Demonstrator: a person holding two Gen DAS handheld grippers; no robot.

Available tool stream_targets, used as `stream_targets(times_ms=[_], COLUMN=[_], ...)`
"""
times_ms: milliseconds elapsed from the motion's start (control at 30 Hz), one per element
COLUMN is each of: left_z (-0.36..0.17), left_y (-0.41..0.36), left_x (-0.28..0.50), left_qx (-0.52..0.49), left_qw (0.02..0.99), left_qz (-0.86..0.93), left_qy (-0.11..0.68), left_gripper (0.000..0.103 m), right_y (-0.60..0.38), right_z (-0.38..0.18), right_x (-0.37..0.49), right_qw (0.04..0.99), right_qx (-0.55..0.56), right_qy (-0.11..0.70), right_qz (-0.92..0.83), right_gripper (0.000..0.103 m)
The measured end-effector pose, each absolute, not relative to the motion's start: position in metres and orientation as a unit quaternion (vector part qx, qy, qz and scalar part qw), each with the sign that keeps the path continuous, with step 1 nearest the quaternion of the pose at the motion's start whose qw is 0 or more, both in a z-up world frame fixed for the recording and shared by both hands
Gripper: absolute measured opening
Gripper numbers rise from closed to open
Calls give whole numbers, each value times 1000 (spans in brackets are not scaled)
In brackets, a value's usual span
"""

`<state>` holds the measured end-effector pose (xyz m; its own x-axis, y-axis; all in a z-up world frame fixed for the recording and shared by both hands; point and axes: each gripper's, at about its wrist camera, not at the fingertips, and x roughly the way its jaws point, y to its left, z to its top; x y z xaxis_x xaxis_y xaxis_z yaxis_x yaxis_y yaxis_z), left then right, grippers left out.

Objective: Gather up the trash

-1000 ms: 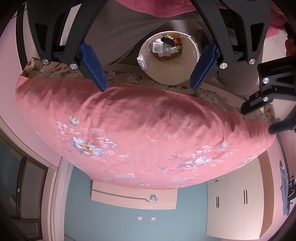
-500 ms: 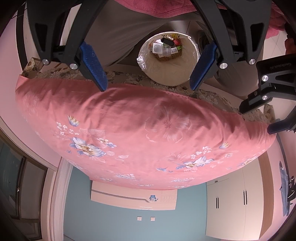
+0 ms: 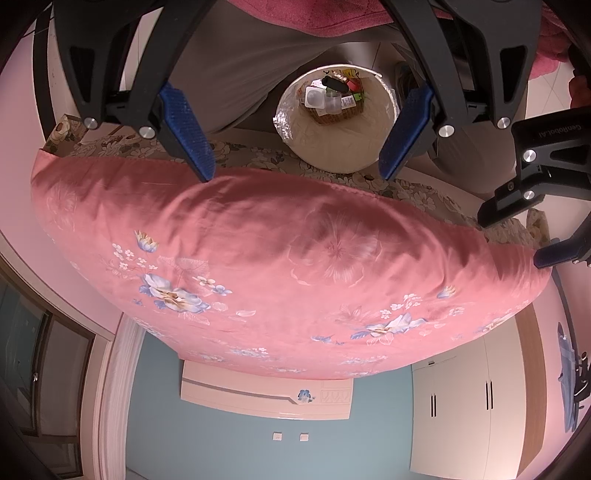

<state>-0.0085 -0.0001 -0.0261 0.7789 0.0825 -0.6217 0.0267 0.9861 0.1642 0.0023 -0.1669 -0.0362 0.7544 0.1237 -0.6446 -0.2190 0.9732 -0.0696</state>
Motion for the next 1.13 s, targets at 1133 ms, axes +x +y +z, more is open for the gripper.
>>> stream_targets(times_ms=[1133], left_z=[-33], left_y=[-1], left_x=[-9], left_qx=[78], left_qw=[937], left_qz=[-11], left_qy=[341], left_gripper=[97], right_y=[-168], right_z=[-38], right_x=[1], right_qw=[933], right_qx=[-72], right_qy=[340], right_qz=[94], right_gripper=[89])
